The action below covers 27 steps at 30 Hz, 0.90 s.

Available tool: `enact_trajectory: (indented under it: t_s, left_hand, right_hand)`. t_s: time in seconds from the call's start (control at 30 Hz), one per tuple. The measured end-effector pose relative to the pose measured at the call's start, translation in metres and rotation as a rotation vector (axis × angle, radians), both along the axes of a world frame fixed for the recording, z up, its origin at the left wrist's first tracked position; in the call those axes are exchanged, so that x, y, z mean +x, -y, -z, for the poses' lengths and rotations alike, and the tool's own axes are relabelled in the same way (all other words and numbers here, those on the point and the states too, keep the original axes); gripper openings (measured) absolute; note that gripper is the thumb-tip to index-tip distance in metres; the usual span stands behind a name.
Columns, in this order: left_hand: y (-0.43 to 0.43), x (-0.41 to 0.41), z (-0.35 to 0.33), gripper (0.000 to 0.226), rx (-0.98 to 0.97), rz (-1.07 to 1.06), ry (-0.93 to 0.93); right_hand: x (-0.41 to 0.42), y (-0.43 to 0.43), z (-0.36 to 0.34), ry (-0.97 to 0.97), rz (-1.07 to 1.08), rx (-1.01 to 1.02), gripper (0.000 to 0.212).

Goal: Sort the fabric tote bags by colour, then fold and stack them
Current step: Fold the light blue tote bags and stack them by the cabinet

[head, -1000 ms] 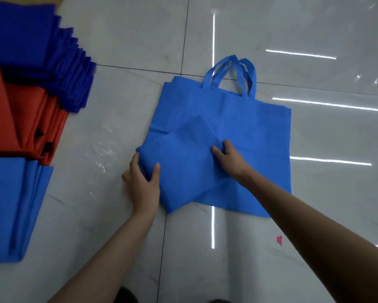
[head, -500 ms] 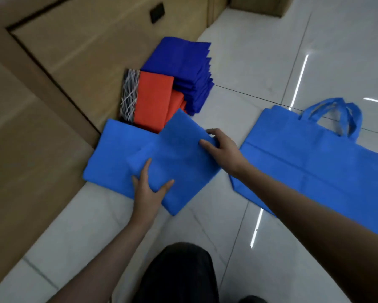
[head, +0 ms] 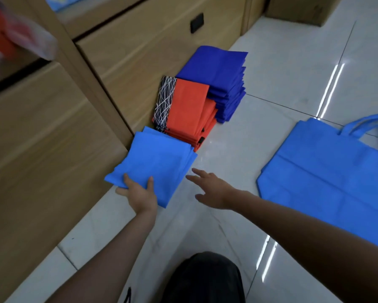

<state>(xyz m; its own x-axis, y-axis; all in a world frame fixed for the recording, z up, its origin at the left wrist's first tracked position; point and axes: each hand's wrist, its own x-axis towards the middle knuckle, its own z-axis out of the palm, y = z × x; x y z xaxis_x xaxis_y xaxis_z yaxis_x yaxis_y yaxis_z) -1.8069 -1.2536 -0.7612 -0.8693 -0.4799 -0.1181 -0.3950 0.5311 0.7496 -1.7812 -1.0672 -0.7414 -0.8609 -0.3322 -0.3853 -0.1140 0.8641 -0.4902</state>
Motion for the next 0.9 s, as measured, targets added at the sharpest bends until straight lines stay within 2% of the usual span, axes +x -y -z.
enact_trajectory:
  t_s: [0.1, 0.17, 0.2, 0.27, 0.33, 0.4, 0.53, 0.6, 0.7, 0.77, 0.9]
  left_hand:
    - [-0.002, -0.007, 0.000, 0.095, -0.262, -0.031, 0.108]
    - [0.000, -0.008, -0.002, 0.097, -0.490, 0.062, 0.001]
    - [-0.002, -0.008, 0.000, 0.093, -0.597, 0.177, -0.097]
    - [-0.012, -0.001, 0.004, 0.084, -0.772, 0.550, -0.205]
    - [-0.023, 0.004, 0.012, 0.085, -0.852, 0.846, -0.095]
    - [-0.026, 0.000, 0.022, 0.084, -0.853, 0.904, 0.100]
    - [-0.020, -0.027, 0.016, 0.070, -0.917, 0.912, 0.121]
    - [-0.024, -0.034, 0.012, 0.070, -0.916, 0.901, 0.151]
    - [-0.051, -0.016, 0.008, 0.079, -0.934, 0.941, -0.047]
    - [-0.079, 0.005, 0.010, 0.076, -0.928, 1.138, -0.213]
    - [-0.134, 0.037, 0.027, 0.068, -0.715, 1.423, -0.293]
  right_hand:
    - [0.003, 0.001, 0.005, 0.027, 0.004, -0.019, 0.066]
    - [0.005, 0.001, 0.008, 0.018, 0.035, -0.032, 0.061]
    - [0.007, -0.001, 0.010, 0.014, 0.046, -0.030, 0.057]
    - [0.014, -0.007, 0.018, 0.009, 0.054, -0.003, 0.053]
    - [0.024, -0.017, 0.024, -0.005, 0.056, 0.048, 0.052]
    - [0.034, -0.029, 0.029, -0.047, 0.049, 0.114, 0.053]
    - [0.047, -0.053, 0.033, -0.147, 0.074, 0.170, 0.051]
    - [0.054, -0.065, 0.034, -0.175, 0.132, 0.146, 0.050]
    - [0.076, -0.089, 0.036, -0.265, 0.274, 0.097, 0.045]
    - [0.100, -0.112, 0.043, -0.304, 0.384, 0.123, 0.041]
    - [0.151, -0.147, 0.054, -0.226, 0.458, 0.273, 0.058]
